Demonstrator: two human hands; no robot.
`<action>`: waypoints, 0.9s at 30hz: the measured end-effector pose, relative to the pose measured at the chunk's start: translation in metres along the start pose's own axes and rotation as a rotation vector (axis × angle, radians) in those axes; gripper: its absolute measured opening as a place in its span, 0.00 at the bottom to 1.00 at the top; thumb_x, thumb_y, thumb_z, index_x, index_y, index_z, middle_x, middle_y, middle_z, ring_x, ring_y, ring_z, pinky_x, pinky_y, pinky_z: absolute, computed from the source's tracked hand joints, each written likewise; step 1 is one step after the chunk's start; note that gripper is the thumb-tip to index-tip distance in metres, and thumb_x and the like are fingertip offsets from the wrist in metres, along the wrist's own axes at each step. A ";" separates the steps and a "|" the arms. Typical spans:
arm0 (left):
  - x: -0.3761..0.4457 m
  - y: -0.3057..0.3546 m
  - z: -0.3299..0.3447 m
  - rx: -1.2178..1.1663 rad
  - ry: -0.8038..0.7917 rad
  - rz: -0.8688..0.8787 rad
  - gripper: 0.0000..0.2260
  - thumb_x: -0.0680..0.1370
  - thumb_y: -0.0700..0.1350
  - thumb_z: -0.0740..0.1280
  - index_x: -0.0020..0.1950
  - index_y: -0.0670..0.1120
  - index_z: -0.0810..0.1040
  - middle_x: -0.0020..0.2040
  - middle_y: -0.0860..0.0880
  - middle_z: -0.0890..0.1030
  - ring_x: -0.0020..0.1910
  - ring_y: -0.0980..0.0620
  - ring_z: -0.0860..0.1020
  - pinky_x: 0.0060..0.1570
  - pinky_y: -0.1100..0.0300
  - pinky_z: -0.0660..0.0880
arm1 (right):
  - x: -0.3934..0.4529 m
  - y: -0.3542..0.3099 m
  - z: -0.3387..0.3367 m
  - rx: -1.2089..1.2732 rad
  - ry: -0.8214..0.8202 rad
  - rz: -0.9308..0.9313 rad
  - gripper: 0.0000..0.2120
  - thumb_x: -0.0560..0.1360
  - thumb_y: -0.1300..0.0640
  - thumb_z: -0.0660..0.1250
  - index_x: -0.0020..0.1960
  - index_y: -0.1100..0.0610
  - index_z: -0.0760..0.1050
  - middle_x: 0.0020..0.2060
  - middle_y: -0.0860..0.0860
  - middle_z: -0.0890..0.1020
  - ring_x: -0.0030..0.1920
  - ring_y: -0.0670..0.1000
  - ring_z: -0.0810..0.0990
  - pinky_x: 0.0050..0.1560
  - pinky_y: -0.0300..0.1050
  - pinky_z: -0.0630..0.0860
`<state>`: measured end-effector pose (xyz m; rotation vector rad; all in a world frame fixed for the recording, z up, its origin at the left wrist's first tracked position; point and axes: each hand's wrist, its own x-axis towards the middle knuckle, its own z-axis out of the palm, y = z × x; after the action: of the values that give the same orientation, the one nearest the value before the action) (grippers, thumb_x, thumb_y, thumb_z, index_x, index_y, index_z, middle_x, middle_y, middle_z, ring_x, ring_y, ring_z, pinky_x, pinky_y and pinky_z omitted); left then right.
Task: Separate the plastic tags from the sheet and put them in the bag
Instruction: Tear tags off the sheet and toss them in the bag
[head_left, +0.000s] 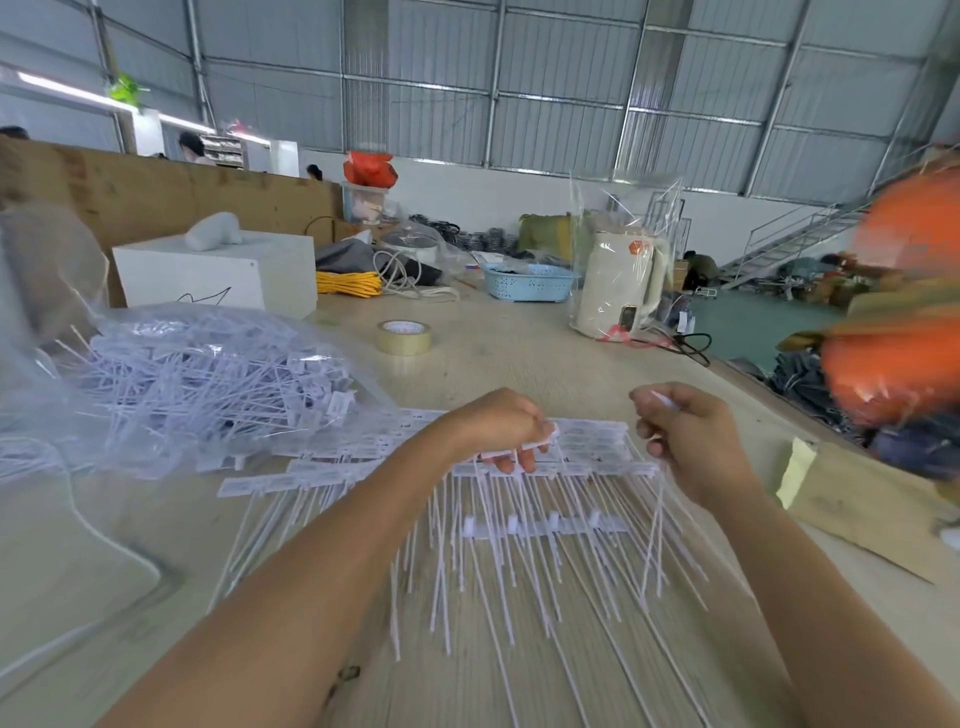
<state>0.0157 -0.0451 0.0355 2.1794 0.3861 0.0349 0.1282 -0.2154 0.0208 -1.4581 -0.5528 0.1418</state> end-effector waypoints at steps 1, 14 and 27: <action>0.000 0.001 0.000 0.005 -0.014 -0.010 0.07 0.80 0.44 0.62 0.47 0.42 0.76 0.36 0.45 0.79 0.27 0.52 0.71 0.27 0.64 0.69 | 0.000 -0.004 0.001 0.048 -0.031 0.045 0.07 0.76 0.67 0.63 0.41 0.63 0.76 0.29 0.55 0.72 0.24 0.46 0.71 0.20 0.33 0.66; 0.001 -0.007 -0.009 0.267 -0.012 0.041 0.08 0.75 0.38 0.65 0.48 0.34 0.81 0.35 0.44 0.77 0.40 0.50 0.71 0.43 0.57 0.65 | -0.001 -0.006 0.069 -0.177 -0.367 0.307 0.04 0.76 0.65 0.64 0.43 0.63 0.75 0.37 0.59 0.81 0.38 0.56 0.82 0.36 0.46 0.80; 0.000 -0.018 -0.026 0.122 -0.008 0.025 0.14 0.78 0.47 0.66 0.34 0.44 0.75 0.31 0.49 0.74 0.31 0.55 0.71 0.35 0.62 0.68 | -0.003 0.008 0.064 -0.089 -0.312 0.094 0.05 0.74 0.70 0.66 0.49 0.71 0.77 0.31 0.56 0.79 0.26 0.46 0.78 0.31 0.34 0.76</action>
<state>0.0071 -0.0143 0.0371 2.3040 0.3653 0.0171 0.0995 -0.1578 0.0133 -1.5595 -0.7510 0.4294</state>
